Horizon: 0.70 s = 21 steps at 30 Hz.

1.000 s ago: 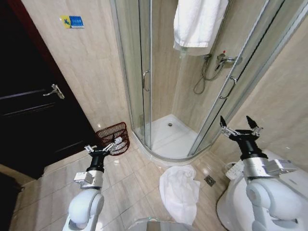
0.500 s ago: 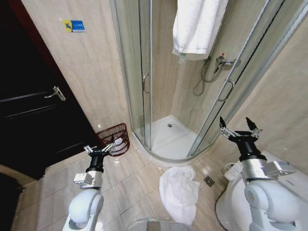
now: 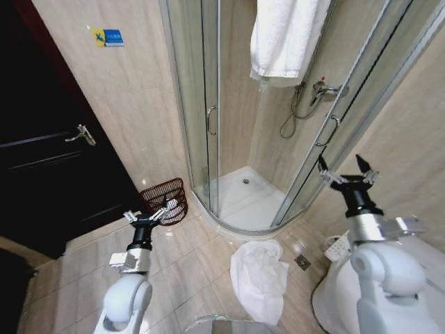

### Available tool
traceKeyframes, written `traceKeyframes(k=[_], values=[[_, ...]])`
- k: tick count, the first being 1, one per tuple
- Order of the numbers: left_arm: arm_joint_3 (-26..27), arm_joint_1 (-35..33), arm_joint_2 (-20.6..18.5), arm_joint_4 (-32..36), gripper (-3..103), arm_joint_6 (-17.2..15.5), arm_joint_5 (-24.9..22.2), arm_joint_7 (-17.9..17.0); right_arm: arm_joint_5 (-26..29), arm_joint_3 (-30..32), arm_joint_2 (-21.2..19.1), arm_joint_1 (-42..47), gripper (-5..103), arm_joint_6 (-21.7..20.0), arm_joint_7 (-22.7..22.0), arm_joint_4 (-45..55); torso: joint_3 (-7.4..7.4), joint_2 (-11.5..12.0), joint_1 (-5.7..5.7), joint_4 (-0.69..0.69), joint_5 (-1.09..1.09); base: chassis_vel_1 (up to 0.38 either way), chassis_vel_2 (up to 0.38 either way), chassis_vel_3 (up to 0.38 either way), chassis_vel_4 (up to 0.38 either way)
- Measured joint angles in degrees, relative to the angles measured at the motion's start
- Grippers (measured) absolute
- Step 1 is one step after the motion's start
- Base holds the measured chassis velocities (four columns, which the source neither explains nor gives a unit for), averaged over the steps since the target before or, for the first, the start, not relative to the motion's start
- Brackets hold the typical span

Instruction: Discard the used towel into the hamper.

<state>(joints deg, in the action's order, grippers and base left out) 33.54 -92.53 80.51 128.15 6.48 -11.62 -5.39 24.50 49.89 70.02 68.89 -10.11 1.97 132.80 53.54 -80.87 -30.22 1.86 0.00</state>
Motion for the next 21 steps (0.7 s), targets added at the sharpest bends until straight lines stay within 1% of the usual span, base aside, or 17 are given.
traceKeyframes(k=[2, 3, 5, 6, 7, 9, 10, 11, 13, 14, 15, 18, 19, 21], values=[[0.22, -0.73, 0.25, -0.05, 100, 0.55, -0.01, 0.20, 3.00, -1.27, -2.97, -4.79, 100, 0.02, -0.44, -1.96, -0.04, 0.08, 0.03, 0.03, 0.02, 0.000, 0.000, 0.000, 0.000], [0.22, -0.73, 0.25, -0.05, 100, 0.55, -0.01, 0.20, 3.00, -1.27, -2.97, -4.79, 100, 0.02, -0.44, -1.96, -0.04, 0.08, 0.03, 0.03, 0.02, 0.000, 0.000, 0.000, 0.000], [0.95, -1.57, 1.09, -0.10, 100, 1.64, 0.12, 0.23, 5.89, -3.00, -6.08, -9.44, 100, 0.33, -0.35, -5.24, -0.07, 0.15, 0.05, 0.05, 0.01, 0.000, 0.000, 0.000, 0.000], [1.12, -1.83, 1.44, -0.10, 100, 1.96, 0.24, 0.23, 6.57, -3.51, -7.00, -10.77, 100, 0.69, -0.23, -6.48, -0.08, 0.17, 0.07, 0.05, 0.01, 0.000, 0.000, 0.000, 0.000], [1.12, -1.83, 1.44, -0.10, 100, 1.96, 0.24, 0.23, 6.57, -3.51, -7.00, -10.77, 100, 0.69, -0.23, -6.48, -0.08, 0.17, 0.07, 0.05, 0.01, 0.000, 0.000, 0.000, 0.000], [1.44, -2.52, 2.56, -0.16, 100, 2.91, 0.99, 0.15, 7.91, -4.93, -9.46, -14.87, 100, 1.49, 0.38, -10.05, -0.11, 0.22, 0.09, 0.04, 0.02, 0.000, 0.000, 0.000, 0.000], [1.63, -2.67, 2.96, -0.23, 100, 3.27, 1.24, 0.09, 8.37, -5.51, -10.40, -16.66, 100, 1.55, 0.53, -11.40, -0.12, 0.23, 0.11, 0.01, 0.03, 0.000, 0.000, 0.000, 0.000], [1.63, -2.67, 2.96, -0.23, 100, 3.27, 1.24, 0.09, 8.37, -5.51, -10.40, -16.66, 100, 1.55, 0.53, -11.40, -0.12, 0.23, 0.11, 0.01, 0.03, 0.000, 0.000, 0.000, 0.000], [2.22, -2.80, 3.66, -0.35, 100, 3.66, 1.51, 0.03, 9.34, -7.30, -12.46, -21.53, 100, 1.60, 0.56, -14.24, -0.14, 0.26, 0.12, 0.02, 0.00, 0.000, 0.000, 0.000, 0.000], [2.54, -2.80, 4.01, -0.35, 100, 3.68, 1.54, 0.02, 9.64, -8.52, -13.55, -24.24, 100, 1.64, 0.56, -15.63, -0.15, 0.28, 0.13, 0.03, 0.02, 0.000, 0.000, 0.000, 0.000], [2.54, -2.80, 4.01, -0.35, 100, 3.68, 1.54, 0.02, 9.64, -8.52, -13.55, -24.24, 100, 1.64, 0.56, -15.63, -0.15, 0.28, 0.13, 0.03, 0.02, 0.000, 0.000, 0.000, 0.000], [2.95, -2.79, 5.01, -0.32, 100, 3.52, 2.03, -0.14, 11.03, -12.27, -16.09, -31.35, 100, 1.76, 0.65, -18.58, -0.17, 0.33, 0.14, 0.04, 0.01, 0.000, 0.000, 0.000, 0.000], [2.95, -2.79, 5.01, -0.32, 100, 3.52, 2.03, -0.14, 11.03, -12.27, -16.09, -31.35, 100, 1.76, 0.65, -18.58, -0.17, 0.33, 0.14, 0.04, 0.01, 0.000, 0.000, 0.000, 0.000], [2.95, -2.92, 5.41, -0.25, 100, 3.24, 2.50, -0.29, 11.75, -14.34, -17.01, -34.82, 100, 1.76, 0.60, -19.64, -0.19, 0.35, 0.15, 0.02, 0.01, 0.000, 0.000, 0.000, 0.000]])
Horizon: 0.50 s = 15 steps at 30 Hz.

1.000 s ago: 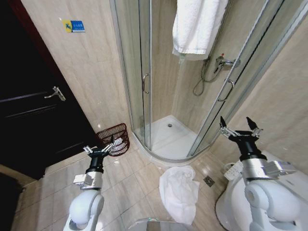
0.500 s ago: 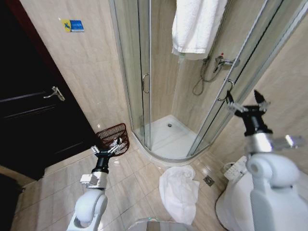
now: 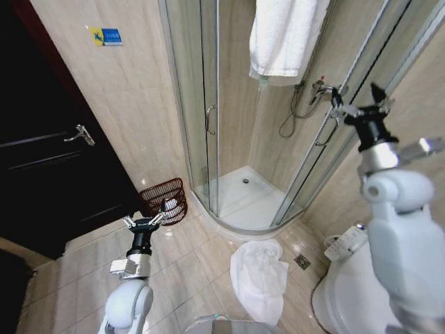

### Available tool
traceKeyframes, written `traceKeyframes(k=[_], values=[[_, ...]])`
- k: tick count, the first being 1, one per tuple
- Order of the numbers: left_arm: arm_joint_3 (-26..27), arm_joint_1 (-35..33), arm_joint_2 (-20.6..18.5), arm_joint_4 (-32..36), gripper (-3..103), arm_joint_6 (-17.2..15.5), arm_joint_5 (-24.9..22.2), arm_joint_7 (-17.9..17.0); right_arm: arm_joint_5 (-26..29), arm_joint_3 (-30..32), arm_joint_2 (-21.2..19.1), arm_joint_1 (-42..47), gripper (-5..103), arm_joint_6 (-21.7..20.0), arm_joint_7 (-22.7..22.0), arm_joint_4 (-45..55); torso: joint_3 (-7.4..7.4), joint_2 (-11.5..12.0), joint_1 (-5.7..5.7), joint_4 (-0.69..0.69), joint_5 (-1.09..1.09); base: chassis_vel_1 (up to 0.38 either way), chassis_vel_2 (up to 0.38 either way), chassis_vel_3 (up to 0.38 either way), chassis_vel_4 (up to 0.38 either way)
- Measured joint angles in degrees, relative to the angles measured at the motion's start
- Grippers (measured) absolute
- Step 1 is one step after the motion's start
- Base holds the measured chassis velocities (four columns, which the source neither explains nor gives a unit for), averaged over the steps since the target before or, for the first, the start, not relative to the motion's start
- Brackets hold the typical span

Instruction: Discard the used towel into the hamper.

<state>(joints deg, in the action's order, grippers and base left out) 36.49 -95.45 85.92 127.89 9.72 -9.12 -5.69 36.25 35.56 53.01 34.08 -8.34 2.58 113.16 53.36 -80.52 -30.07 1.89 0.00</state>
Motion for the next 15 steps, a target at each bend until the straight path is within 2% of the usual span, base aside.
traceKeyframes(k=[3, 5, 6, 8, 9, 11, 12, 15], values=[[-0.01, -0.25, 0.47, 0.11, 100, -0.31, 0.55, -0.24, 0.81, -2.59, -0.84, -4.42, 100, -0.06, -0.35, -1.21, -0.01, 0.02, 0.01, 0.00, 0.00, 0.000, 0.000, 0.000, 0.000], [-0.07, -0.63, 1.07, 0.46, 100, -0.73, 1.08, -0.63, 2.54, -7.13, -2.23, -12.47, 100, -0.17, -1.69, -3.29, -0.03, 0.05, 0.03, 0.01, -0.01, 0.000, 0.000, 0.000, 0.000], [-0.07, -0.63, 1.07, 0.46, 100, -0.73, 1.08, -0.63, 2.54, -7.13, -2.23, -12.47, 100, -0.17, -1.69, -3.29, -0.03, 0.05, 0.03, 0.01, -0.01, 0.000, 0.000, 0.000, 0.000], [-0.33, -1.00, 1.24, 0.54, 100, -0.91, 1.30, -0.78, 4.56, -11.59, -2.99, -19.26, 100, -0.20, -3.06, -5.12, -0.04, 0.06, 0.04, 0.00, -0.02, 0.000, 0.000, 0.000, 0.000], [-0.33, -1.00, 1.24, 0.54, 100, -0.91, 1.30, -0.78, 4.56, -11.59, -2.99, -19.26, 100, -0.20, -3.06, -5.12, -0.04, 0.06, 0.04, 0.00, -0.02, 0.000, 0.000, 0.000, 0.000], [-0.58, -1.01, 1.12, 0.35, 100, -0.97, 1.54, -0.80, 5.77, -16.97, -2.92, -26.10, 100, -0.41, -4.19, -7.84, -0.05, 0.08, 0.05, 0.01, -0.03, 0.000, 0.000, 0.000, 0.000], [-0.58, -1.01, 1.12, 0.35, 100, -0.97, 1.54, -0.80, 5.77, -16.97, -2.92, -26.10, 100, -0.41, -4.19, -7.84, -0.05, 0.08, 0.05, 0.01, -0.03, 0.000, 0.000, 0.000, 0.000], [-0.56, -0.76, 1.22, -0.02, 100, -0.94, 1.51, -0.90, 5.77, -23.18, -1.52, -34.94, 100, -0.79, -5.05, -12.14, -0.05, 0.11, 0.04, 0.03, -0.02, 0.000, 0.000, 0.000, 0.000]])
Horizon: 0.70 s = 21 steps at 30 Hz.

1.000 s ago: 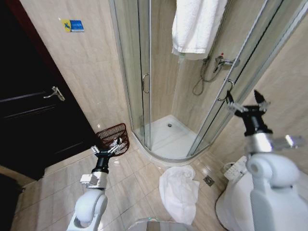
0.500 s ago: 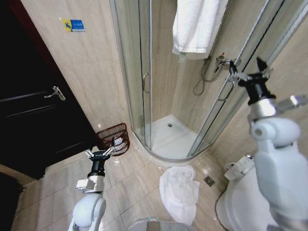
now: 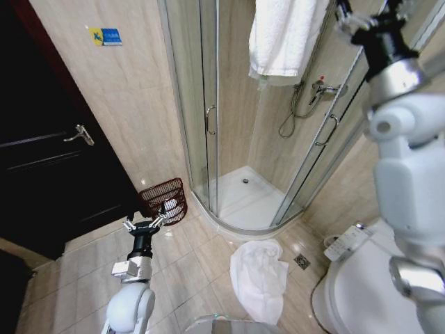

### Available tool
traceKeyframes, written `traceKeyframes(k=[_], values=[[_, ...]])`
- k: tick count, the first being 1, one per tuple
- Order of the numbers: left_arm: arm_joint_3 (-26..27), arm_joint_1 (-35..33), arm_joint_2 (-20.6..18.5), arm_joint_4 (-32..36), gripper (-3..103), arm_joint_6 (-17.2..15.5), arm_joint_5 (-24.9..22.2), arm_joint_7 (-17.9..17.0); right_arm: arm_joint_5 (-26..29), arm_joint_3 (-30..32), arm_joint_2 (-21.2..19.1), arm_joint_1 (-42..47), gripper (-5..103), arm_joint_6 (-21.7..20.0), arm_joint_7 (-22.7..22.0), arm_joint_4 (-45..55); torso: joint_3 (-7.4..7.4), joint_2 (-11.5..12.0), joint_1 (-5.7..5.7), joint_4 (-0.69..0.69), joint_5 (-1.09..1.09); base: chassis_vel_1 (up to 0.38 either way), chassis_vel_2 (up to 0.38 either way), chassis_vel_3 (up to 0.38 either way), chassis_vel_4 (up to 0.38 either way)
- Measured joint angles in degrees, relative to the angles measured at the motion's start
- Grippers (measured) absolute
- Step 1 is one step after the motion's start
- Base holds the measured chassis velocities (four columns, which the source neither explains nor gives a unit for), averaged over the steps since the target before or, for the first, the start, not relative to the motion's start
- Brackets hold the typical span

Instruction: Discard the used towel into the hamper.

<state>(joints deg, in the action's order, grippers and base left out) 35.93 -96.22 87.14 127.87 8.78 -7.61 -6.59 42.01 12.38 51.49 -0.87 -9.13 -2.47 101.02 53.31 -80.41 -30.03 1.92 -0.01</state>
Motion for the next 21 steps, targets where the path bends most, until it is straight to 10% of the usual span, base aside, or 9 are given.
traceKeyframes(k=[21], values=[[3.49, -1.43, 0.89, -2.67, 100, 4.72, -2.69, 0.91, 2.39, -15.02, 12.09, -27.34, 100, -4.58, -8.94, -17.45, -0.03, 0.05, 0.03, -0.01, 0.00, 0.000, 0.000, 0.000, 0.000]])
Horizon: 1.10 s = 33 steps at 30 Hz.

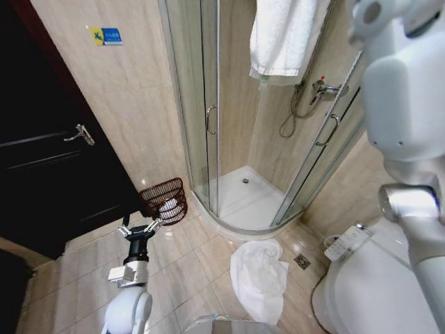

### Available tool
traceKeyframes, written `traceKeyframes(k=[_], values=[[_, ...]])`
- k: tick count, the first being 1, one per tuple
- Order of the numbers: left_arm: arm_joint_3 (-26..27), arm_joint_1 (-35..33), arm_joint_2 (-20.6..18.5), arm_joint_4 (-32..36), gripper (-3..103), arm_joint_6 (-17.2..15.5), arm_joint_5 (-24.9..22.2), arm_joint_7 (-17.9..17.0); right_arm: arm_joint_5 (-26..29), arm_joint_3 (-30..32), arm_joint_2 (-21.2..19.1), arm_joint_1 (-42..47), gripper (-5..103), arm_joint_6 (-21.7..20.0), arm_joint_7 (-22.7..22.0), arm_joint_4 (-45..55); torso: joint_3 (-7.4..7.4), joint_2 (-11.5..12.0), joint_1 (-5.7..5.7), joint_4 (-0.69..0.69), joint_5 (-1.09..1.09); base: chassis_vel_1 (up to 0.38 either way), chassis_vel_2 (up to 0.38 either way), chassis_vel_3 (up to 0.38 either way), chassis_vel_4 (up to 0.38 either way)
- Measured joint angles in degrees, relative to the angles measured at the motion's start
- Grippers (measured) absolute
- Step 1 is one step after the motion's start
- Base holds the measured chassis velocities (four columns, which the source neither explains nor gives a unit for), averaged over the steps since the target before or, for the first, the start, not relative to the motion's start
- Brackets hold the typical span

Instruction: Discard the used towel into the hamper.

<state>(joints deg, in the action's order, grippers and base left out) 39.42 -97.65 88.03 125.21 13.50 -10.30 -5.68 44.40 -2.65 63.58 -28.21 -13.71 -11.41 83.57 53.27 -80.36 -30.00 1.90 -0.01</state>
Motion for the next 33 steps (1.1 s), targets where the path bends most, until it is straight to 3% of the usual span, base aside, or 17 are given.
traceKeyframes(k=[3, 5, 7, 8, 10, 11, 15, 18, 20, 24, 28, 30, 33], values=[[1.05, -0.28, -0.18, -0.69, 100, 0.91, -0.74, 0.15, 0.06, -0.08, 0.99, -0.70, 102, -0.51, -1.12, -0.83, -0.01, 0.00, 0.01, -0.01, 0.00, 0.000, 0.000, 0.000, 0.000], [1.83, -0.57, -0.36, -1.40, 100, 1.66, -1.37, 0.33, 0.23, -0.26, 1.66, -0.95, 94, -0.57, -2.03, -1.66, -0.01, 0.00, 0.02, -0.02, 0.00, 0.000, 0.000, 0.000, 0.000], [1.93, -0.62, -0.40, -1.50, 100, 1.76, -1.49, 0.36, 0.24, -0.29, 1.76, -0.97, 94, -0.54, -2.13, -1.85, -0.01, 0.00, 0.02, -0.02, 0.01, 0.000, 0.000, 0.000, 0.000], [2.37, -0.71, -0.50, -1.74, 100, 1.96, -1.99, 0.58, 0.19, -0.57, 2.07, -1.01, 87, -0.30, -2.42, -2.73, -0.01, 0.01, 0.02, -0.01, 0.01, 0.000, 0.000, 0.000, 0.000], [2.45, -0.68, -0.49, -1.74, 100, 1.96, -2.09, 0.62, 0.16, -0.64, 2.09, -1.01, 87, -0.28, -2.43, -2.86, -0.01, 0.01, 0.02, -0.01, 0.01, 0.000, 0.000, 0.000, 0.000], [2.64, -0.41, -0.39, -1.63, 100, 1.76, -2.34, 0.69, 0.09, -0.95, 2.11, -1.01, 79, -0.25, -2.46, -3.36, -0.01, 0.01, 0.02, -0.01, 0.00, 0.000, 0.000, 0.000, 0.000], [2.71, 0.01, -0.23, -1.19, 100, 1.23, -2.54, 0.71, -0.15, -1.11, 2.31, -0.98, 71, -0.20, -2.50, -4.08, -0.02, 0.01, 0.02, -0.02, 0.01, 0.000, 0.000, 0.000, 0.000], [2.25, -0.11, -0.20, -1.22, 100, 1.03, -2.48, 0.76, -0.51, -0.65, 3.05, -0.87, 59, -0.19, -3.11, -4.81, -0.02, 0.02, 0.01, -0.01, 0.01, 0.000, 0.000, 0.000, 0.000], [2.15, -0.18, -0.22, -1.29, 100, 1.07, -2.45, 0.76, -0.52, -0.62, 3.10, -0.87, 59, -0.19, -3.16, -4.83, -0.01, 0.02, 0.01, -0.01, 0.01, 0.000, 0.000, 0.000, 0.000], [1.79, -0.58, -0.57, -2.10, 100, 1.80, -2.27, 0.79, -0.67, -0.55, 3.16, -0.62, 39, -0.31, -3.28, -4.46, -0.02, 0.02, 0.02, -0.01, 0.01, 0.000, 0.000, 0.000, 0.000], [1.97, -0.55, -0.85, -2.33, 100, 1.93, -2.40, 0.80, -0.69, -0.54, 2.94, -0.29, 33, -0.50, -3.28, -3.95, -0.02, 0.02, 0.02, -0.01, 0.00, 0.000, 0.000, 0.000, 0.000], [2.20, -0.44, -1.09, -2.36, 100, 1.97, -2.57, 0.80, -0.76, -0.57, 2.61, 0.00, 17, -0.57, -3.27, -3.76, -0.02, 0.02, 0.02, -0.01, 0.01, 0.000, 0.000, 0.000, 0.000], [2.23, -0.43, -1.08, -2.36, 100, 1.97, -2.58, 0.80, -0.76, -0.57, 2.45, 0.12, 12, -0.59, -3.21, -3.69, -0.02, 0.02, 0.02, -0.01, 0.01, 0.000, 0.000, 0.000, 0.000]])
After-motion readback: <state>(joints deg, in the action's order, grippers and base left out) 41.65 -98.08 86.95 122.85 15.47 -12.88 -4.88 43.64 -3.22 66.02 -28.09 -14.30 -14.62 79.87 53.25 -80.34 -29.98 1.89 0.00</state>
